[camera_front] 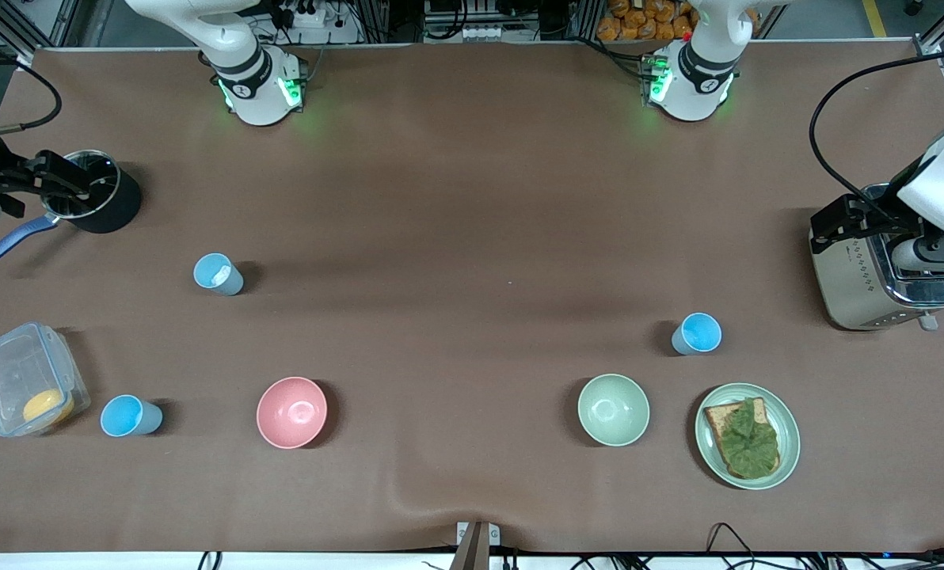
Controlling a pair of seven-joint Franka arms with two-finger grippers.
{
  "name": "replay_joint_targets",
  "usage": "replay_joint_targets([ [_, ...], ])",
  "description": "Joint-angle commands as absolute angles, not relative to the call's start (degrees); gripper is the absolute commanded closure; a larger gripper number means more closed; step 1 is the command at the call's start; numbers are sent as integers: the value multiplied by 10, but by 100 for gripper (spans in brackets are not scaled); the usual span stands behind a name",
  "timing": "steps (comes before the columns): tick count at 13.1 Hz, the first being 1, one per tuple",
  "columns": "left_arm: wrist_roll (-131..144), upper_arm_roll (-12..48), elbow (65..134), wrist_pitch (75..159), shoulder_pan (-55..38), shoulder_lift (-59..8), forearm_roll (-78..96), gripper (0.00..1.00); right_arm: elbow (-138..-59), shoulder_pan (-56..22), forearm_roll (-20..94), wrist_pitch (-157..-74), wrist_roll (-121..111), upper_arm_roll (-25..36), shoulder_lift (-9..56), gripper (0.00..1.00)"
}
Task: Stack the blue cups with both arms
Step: 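Reach the right gripper and the left gripper toward separate blue cups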
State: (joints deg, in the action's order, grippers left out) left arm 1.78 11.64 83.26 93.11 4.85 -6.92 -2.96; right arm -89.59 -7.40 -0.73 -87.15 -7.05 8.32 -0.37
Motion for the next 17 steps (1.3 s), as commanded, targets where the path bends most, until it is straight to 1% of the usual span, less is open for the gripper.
replay_joint_targets([
  [1,1,117,830,924,52,-63,-18,0,-893,-70,-21,-869,-62,76,-5,0],
  [7,4,117,834,925,54,-75,-16,0,-893,-70,-21,-869,-62,76,-4,0],
  [11,2,116,847,950,59,-118,-16,0,-894,-71,-21,-868,-62,76,-4,0],
  [12,2,117,866,974,67,-130,-15,0,-894,-71,-21,-867,-61,76,-4,0],
  [15,1,117,977,1105,81,-135,-17,0,-895,-70,-18,-869,-61,76,-1,0],
  [16,2,117,1003,1146,80,-137,-18,0,-894,-73,-17,-870,-61,76,9,0],
  [17,4,117,1014,1170,77,-149,-20,0,-896,-82,-18,-870,-62,76,17,0],
])
